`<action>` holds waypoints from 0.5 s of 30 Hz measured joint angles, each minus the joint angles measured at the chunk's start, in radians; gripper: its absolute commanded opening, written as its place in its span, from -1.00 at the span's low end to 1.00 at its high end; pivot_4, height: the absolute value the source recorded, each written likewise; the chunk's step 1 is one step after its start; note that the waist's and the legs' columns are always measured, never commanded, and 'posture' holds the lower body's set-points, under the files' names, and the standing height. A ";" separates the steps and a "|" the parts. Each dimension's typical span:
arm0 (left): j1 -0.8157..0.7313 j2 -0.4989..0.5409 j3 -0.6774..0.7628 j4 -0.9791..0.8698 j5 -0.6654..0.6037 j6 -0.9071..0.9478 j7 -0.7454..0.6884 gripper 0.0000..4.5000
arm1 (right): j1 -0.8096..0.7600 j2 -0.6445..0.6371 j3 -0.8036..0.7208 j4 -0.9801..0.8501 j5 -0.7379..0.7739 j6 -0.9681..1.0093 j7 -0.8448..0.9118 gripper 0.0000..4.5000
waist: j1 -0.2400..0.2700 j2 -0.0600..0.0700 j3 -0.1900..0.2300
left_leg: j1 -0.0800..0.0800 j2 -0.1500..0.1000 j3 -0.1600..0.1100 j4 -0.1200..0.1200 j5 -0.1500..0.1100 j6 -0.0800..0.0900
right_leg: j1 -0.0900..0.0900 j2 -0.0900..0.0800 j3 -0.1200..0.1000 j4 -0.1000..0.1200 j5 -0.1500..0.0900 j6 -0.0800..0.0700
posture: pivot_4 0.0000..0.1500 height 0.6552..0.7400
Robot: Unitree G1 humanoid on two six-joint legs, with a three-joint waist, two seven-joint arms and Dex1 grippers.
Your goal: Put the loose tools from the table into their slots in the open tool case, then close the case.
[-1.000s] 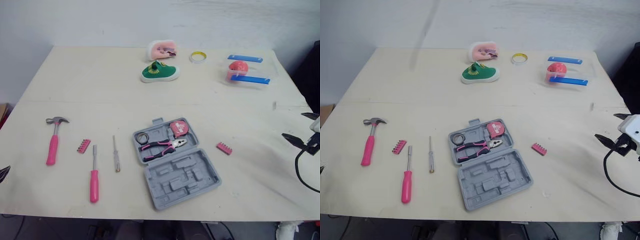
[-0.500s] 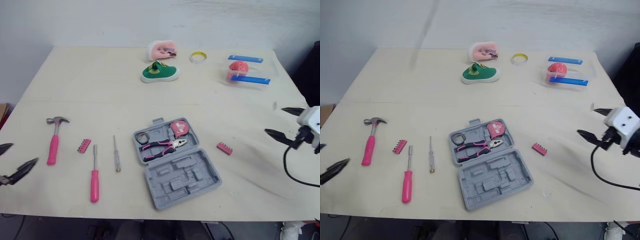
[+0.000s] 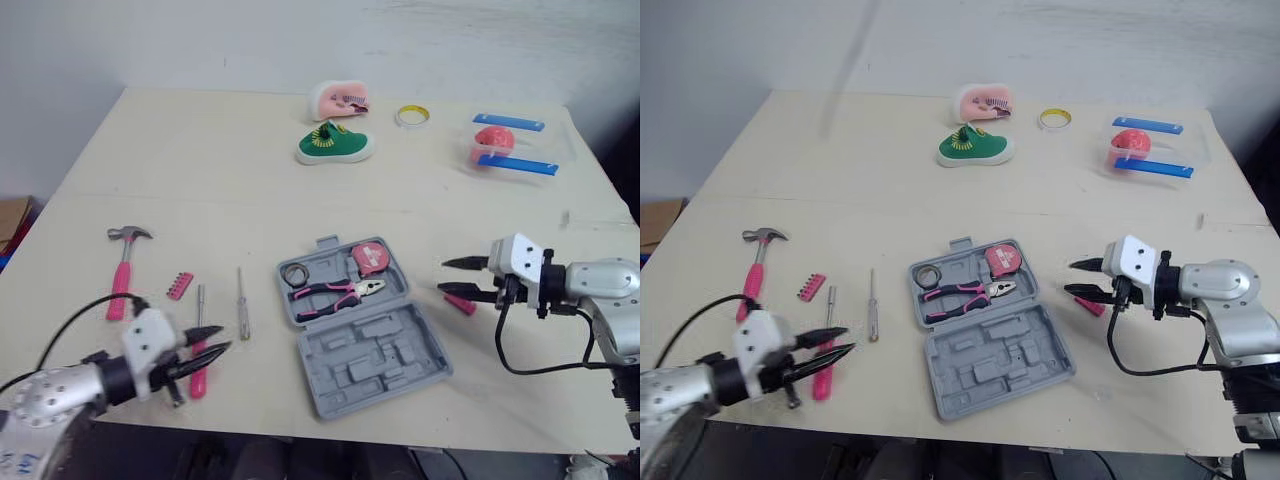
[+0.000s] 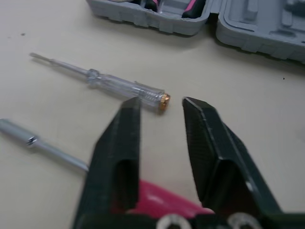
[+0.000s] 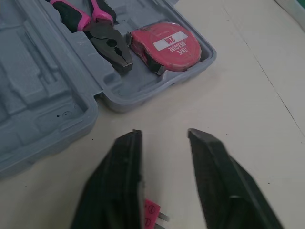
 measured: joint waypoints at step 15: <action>-0.198 -0.113 -0.349 0.025 0.148 0.137 0.129 -1.00 | 0.016 0.071 0.064 0.064 -0.117 -0.127 -0.022 -0.96 | 0.013 0.000 0.000 | 0.000 0.000 0.000 0.002 0.000 0.000 | 0.001 0.001 0.000 0.001 0.000 0.000 | 1.00 1.00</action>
